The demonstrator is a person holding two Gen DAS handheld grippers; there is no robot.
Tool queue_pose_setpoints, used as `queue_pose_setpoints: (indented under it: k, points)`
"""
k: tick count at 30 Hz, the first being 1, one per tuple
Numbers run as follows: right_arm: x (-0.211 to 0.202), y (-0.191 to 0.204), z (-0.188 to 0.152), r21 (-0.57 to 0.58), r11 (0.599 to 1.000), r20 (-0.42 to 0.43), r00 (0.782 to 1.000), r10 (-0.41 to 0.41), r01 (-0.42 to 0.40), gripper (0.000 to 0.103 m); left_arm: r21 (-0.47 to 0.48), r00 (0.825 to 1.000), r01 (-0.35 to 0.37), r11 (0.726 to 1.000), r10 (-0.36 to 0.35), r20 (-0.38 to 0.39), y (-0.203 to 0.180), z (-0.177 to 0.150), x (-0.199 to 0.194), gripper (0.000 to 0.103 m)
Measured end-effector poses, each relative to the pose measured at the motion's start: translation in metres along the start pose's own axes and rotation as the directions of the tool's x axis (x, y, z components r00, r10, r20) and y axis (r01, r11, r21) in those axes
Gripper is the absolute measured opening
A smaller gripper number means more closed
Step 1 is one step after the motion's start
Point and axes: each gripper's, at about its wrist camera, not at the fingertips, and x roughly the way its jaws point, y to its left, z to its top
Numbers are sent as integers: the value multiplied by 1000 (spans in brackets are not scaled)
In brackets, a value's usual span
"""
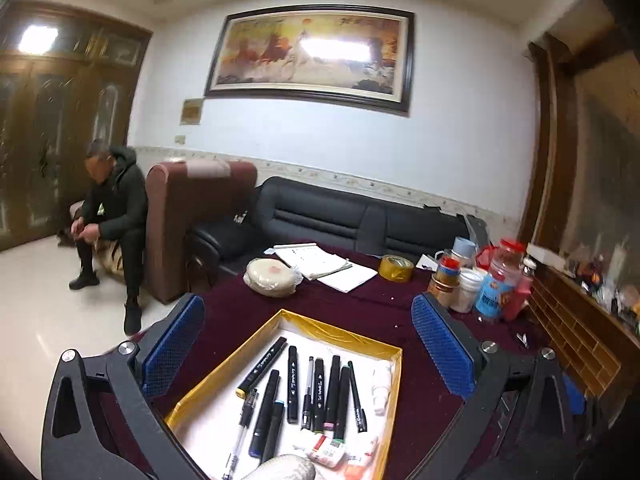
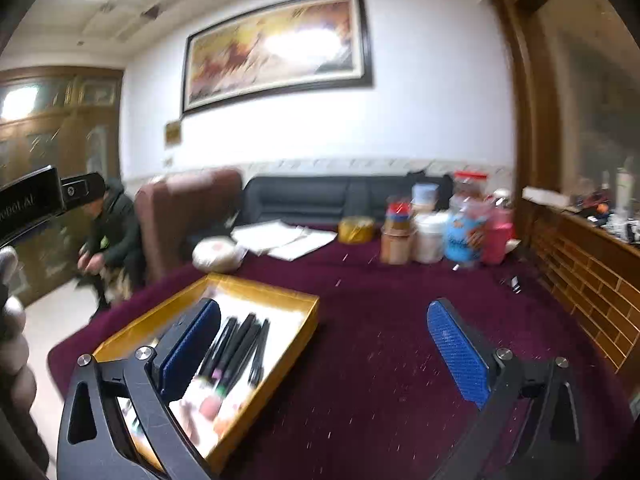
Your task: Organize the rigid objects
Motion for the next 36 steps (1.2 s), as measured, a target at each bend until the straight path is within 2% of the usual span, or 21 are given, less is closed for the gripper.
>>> queue_pose_setpoints:
  k: [2, 4, 6, 9, 10, 11, 14, 16, 19, 27, 36]
  points:
    - [4, 3, -1, -6, 1000, -18, 1000, -23, 23, 102, 35, 1000, -26, 999, 26, 13, -3, -7, 0, 103]
    - [10, 5, -6, -11, 1000, -47, 999, -26, 26, 102, 33, 1000, -8, 999, 8, -4, -1, -13, 2, 103]
    - [16, 8, -12, -12, 1000, -88, 996, -19, 18, 102, -18, 996, 51, 999, -52, -71, 6, -17, 9, 103]
    - [15, 13, -17, -11, 1000, -102, 995, -18, 16, 102, -33, 984, 62, 998, -66, -167, 7, -22, 27, 103]
    - [14, 17, -19, -18, 1000, -99, 995, -19, 17, 102, -28, 981, 44, 999, -49, -189, 7, -25, 31, 103]
    - [11, 17, -22, -23, 1000, -98, 995, -20, 18, 102, -4, 981, -9, 1000, 8, -192, 6, -29, 35, 103]
    - [12, 25, -27, -44, 999, -112, 994, -12, 7, 102, 95, 979, -120, 988, 134, -155, -1, -37, 37, 103]
    - [18, 31, -31, -60, 998, -144, 990, -3, -6, 102, 98, 970, -143, 985, 159, -183, 2, -40, 40, 103]
    - [23, 37, -35, -72, 997, -167, 986, 10, -22, 102, 62, 962, -142, 988, 153, -228, 13, -43, 48, 103]
    - [25, 56, -41, -120, 992, -181, 983, 21, -44, 102, 23, 951, -140, 990, 141, -276, 30, -50, 61, 103]
    - [35, 67, -48, -148, 987, -228, 973, 30, -65, 102, -25, 912, -140, 990, 119, -394, 44, -67, 84, 103]
